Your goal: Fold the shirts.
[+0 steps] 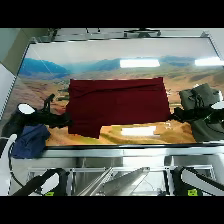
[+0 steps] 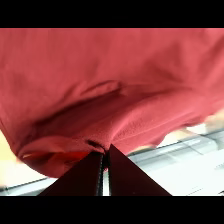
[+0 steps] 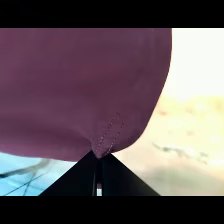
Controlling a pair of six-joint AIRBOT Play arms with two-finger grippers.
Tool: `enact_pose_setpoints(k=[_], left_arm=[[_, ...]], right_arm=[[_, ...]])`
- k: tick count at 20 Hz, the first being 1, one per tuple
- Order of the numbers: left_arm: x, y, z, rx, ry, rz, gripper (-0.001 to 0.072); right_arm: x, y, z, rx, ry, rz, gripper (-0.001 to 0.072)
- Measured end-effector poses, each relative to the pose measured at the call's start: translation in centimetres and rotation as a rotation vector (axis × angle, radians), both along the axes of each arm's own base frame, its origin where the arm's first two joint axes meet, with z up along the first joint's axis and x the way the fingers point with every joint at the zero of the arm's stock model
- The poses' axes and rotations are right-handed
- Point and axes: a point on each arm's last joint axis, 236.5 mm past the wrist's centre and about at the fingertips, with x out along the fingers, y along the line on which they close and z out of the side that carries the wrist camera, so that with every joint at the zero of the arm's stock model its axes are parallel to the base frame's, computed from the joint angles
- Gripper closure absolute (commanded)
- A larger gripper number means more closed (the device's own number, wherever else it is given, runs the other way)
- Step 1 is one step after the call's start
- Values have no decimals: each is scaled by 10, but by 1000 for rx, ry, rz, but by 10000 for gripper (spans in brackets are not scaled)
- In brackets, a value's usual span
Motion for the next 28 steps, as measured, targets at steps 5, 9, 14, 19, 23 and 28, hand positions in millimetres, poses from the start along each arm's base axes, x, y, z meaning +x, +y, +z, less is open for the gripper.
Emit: enact_pose_setpoints(k=[5,9,14,19,23,28], left_arm=[[63,1,40,-3,-123,-21,688],[136,-1,65,10,-246,-38,688],[217,3,56,30,-335,-35,688],[266,5,6,40,-332,-63,689],[283,4,-30,37,-310,-85,692],[302,0,-29,43,-354,-107,697]], right_arm=[[53,7,38,30,-174,-20,697],[118,17,52,6,-295,-20,697],[190,25,31,-20,-346,-26,697],[224,22,-10,-39,-328,-33,696],[229,13,-29,-94,-319,-19,696],[232,6,-31,-143,-331,5,695]])
